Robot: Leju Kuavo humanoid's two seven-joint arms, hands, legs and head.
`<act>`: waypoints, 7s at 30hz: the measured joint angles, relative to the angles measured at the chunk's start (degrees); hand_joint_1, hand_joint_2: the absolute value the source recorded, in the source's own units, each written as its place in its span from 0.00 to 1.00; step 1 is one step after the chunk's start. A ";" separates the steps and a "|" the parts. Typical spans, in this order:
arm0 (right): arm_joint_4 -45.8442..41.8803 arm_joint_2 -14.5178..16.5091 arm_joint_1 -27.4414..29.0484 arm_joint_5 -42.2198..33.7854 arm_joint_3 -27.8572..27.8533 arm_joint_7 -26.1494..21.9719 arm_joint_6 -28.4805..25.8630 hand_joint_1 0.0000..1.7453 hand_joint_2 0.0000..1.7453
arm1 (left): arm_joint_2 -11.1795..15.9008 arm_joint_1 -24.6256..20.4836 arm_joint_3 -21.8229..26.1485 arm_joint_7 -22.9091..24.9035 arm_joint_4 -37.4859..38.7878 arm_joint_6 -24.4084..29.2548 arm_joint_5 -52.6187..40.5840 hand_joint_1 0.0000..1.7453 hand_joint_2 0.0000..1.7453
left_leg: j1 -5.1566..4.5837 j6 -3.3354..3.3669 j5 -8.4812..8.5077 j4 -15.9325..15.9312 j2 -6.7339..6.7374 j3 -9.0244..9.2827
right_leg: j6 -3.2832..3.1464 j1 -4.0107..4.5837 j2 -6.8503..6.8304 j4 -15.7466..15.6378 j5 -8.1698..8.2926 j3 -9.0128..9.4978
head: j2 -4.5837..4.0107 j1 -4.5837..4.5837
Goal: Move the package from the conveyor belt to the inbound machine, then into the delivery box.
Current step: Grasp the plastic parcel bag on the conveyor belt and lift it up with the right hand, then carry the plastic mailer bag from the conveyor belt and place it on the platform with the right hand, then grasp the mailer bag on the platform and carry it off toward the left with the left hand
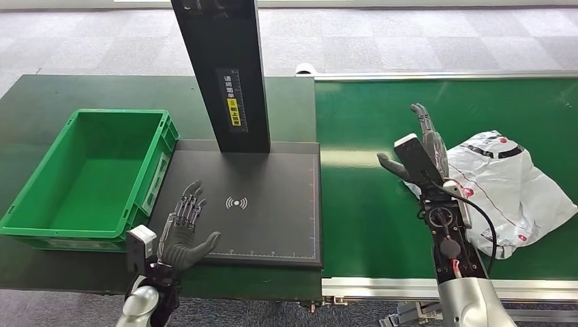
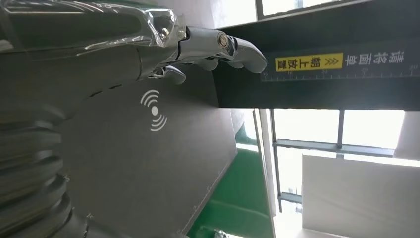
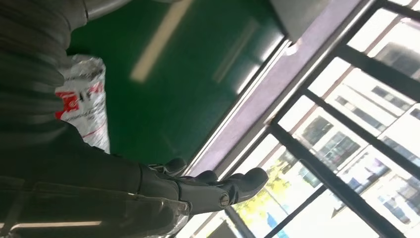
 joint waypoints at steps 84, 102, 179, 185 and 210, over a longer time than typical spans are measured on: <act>-24.42 0.94 11.85 11.36 4.22 -15.07 3.51 1.00 1.00 | -1.97 4.04 4.62 -2.85 -10.35 4.64 0.79 0.00 1.00 | -0.02 0.03 0.02 -0.01 -0.05 0.02 | 0.02 -0.01 -0.12 -0.02 -0.02 0.00 | -0.01 -0.02; -4.53 1.27 6.18 14.52 36.79 -11.39 10.55 1.00 1.00 | -0.58 -0.58 2.06 -2.91 -5.12 3.61 2.82 0.00 1.00 | -0.02 0.06 0.04 0.00 -0.08 0.01 | 0.02 -0.01 -0.14 -0.01 -0.02 0.00 | -0.01 0.00; -6.31 1.39 6.92 -30.89 18.85 -15.38 11.48 0.00 1.00 | 1.04 4.24 -5.04 -3.80 -10.21 3.10 -6.61 0.00 1.00 | -0.02 0.06 0.04 0.00 -0.09 0.00 | 0.02 -0.01 -0.14 -0.02 -0.02 0.00 | 0.00 0.00; -2.03 1.57 5.11 -31.09 18.30 -15.29 11.22 0.00 1.00 | 1.78 2.96 -11.14 -0.71 -11.72 8.12 -19.66 0.00 1.00 | -0.02 0.06 0.04 0.01 -0.15 0.01 | 0.02 -0.02 -0.15 -0.02 -0.02 -0.01 | 0.00 -0.01; 0.20 0.87 7.84 -24.58 18.74 -14.74 11.58 0.00 1.00 | 0.85 -14.12 -20.16 19.61 17.58 16.56 -48.87 1.00 1.00 | -0.03 0.09 0.04 -0.02 -0.24 0.43 | 0.05 -0.02 -0.27 -0.03 -0.04 0.54 | -0.01 0.00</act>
